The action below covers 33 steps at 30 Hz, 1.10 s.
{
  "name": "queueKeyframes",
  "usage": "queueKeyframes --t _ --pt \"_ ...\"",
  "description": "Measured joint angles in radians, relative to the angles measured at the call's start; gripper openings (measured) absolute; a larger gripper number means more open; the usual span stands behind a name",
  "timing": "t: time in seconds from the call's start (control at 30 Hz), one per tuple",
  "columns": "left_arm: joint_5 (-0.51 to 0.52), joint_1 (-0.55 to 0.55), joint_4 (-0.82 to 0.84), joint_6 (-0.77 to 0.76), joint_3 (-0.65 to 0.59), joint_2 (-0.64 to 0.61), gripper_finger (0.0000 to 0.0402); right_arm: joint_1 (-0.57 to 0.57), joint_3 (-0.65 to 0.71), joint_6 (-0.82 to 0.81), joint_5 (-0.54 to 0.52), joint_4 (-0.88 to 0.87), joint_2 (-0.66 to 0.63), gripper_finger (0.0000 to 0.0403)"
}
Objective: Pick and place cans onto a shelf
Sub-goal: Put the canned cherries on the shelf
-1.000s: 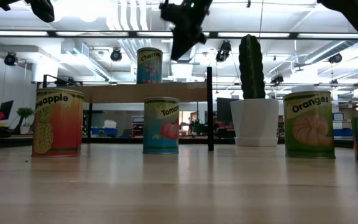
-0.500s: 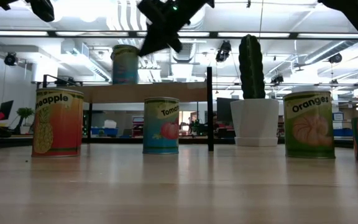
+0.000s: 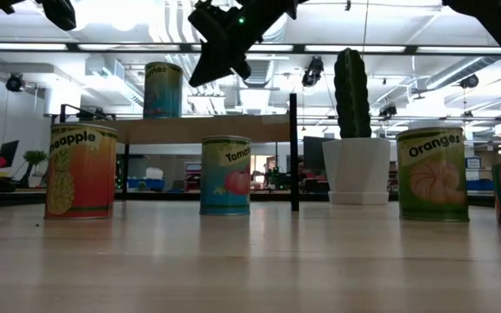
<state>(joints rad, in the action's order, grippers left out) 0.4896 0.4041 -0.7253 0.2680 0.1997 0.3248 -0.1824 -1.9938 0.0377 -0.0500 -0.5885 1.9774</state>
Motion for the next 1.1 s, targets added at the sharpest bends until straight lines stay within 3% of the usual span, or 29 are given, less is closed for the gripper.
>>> queueKeyframes --t 0.3,0.47,0.67,1.1 --pt "0.000 0.000 0.000 0.003 0.000 -0.001 0.0000 -0.001 0.004 0.042 0.022 0.089 0.047 0.0008" --pt "0.000 0.000 0.000 0.003 0.001 -0.002 0.0000 -0.001 0.003 0.120 -0.102 0.211 0.062 0.0008" --pt "0.000 0.000 0.000 0.004 0.001 -0.003 0.0000 0.000 0.004 0.112 -0.085 0.166 0.066 0.0008" --pt "-0.001 0.000 0.000 0.008 0.001 -0.009 0.0000 -0.006 -0.029 0.218 -0.080 0.477 0.184 0.0008"
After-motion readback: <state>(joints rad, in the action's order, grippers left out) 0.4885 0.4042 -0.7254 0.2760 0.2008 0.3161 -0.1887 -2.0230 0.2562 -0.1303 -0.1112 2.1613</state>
